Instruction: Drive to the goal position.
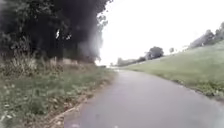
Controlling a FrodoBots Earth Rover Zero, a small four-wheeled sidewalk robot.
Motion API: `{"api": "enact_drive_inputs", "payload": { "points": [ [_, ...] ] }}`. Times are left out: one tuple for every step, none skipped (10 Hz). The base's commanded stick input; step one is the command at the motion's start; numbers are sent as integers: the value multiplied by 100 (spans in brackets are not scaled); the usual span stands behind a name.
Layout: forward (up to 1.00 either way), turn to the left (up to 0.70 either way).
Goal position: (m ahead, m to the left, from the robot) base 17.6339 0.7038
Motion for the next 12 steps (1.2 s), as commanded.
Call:
{"api": "enact_drive_inputs", "payload": {
  "points": [
    [100,0],
    [100,0],
    [100,0],
    [100,0],
    [100,0],
    [100,0],
    [100,0],
    [100,0],
    [100,0],
    [97,-11],
    [97,-23],
    [97,-39]
  ]
}}
